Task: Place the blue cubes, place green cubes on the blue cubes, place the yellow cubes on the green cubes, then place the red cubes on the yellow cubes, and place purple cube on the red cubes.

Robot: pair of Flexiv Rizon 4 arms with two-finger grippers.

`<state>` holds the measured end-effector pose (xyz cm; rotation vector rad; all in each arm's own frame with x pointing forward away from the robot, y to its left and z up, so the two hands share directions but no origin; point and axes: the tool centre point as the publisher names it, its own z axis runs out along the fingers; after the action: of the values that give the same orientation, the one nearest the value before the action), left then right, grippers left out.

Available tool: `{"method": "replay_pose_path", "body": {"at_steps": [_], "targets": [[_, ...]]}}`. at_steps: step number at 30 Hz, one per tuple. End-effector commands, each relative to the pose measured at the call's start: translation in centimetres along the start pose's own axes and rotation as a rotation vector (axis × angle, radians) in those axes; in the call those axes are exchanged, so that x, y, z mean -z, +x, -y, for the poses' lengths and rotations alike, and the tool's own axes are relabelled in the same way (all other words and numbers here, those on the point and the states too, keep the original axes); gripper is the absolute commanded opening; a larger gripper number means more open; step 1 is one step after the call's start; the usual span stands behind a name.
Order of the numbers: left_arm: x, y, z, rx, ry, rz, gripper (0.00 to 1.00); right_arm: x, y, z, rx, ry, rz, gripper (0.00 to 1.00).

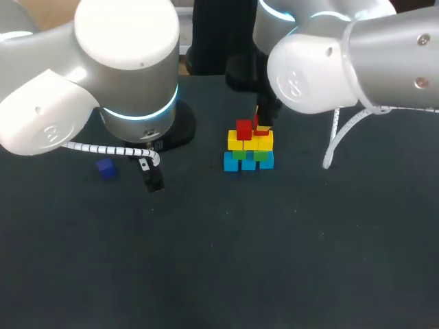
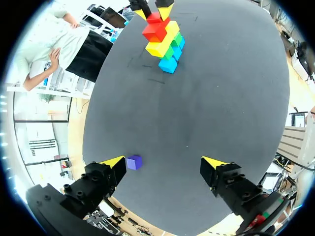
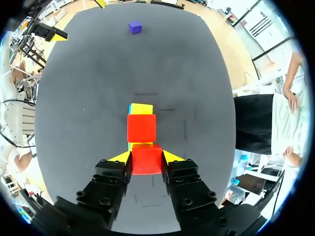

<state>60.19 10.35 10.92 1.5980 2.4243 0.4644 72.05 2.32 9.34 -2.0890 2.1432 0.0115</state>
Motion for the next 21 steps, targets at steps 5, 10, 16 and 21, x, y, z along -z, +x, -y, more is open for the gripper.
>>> {"method": "replay_pose_path", "body": {"at_steps": [5,10,16,21], "targets": [[0.01,0.12,-0.06,-0.002,0.002,0.003,1.00,-0.31,-0.09,0.02,0.001,-0.003,0.002,0.00],[0.01,0.12,-0.06,-0.002,0.002,0.003,1.00,-0.46,-0.18,0.03,0.004,-0.002,-0.002,0.00],[0.01,0.12,-0.06,-0.002,0.002,0.003,1.00,-0.54,-0.21,0.06,0.003,-0.002,-0.002,0.00],[0.01,0.12,-0.06,-0.002,0.002,0.003,1.00,-0.64,-0.28,0.06,0.002,-0.002,-0.003,0.00]]}}
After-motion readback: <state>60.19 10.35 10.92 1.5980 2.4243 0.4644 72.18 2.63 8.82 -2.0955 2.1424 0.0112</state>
